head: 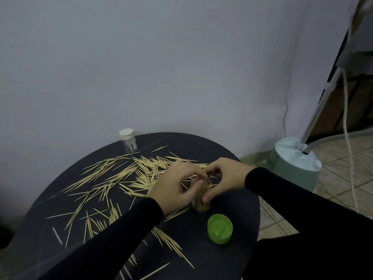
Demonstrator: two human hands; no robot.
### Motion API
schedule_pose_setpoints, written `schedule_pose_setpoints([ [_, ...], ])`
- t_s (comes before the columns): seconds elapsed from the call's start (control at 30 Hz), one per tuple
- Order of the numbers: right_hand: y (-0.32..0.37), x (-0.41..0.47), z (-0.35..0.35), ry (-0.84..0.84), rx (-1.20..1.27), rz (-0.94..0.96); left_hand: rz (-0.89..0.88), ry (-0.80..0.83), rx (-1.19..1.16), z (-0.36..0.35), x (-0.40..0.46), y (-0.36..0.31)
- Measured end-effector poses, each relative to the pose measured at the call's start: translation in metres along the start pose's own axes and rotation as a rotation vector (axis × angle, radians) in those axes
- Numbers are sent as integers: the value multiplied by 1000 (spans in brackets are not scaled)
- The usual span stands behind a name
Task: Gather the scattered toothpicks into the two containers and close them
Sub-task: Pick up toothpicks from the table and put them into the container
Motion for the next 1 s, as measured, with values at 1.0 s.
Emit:
schedule_pose_setpoints([
  [1.0,4,1,4,188,-285,-177,171,28,25,6,9,23],
])
Point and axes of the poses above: each hand's wrist, its own x-axis towards the middle knuckle, its own z-axis out of the back of the hand, y = z × x, the point moved 2 cm from there along x, towards the middle knuckle, and after that the axes turned 2 degrees about -y, right-handed, at the moved point
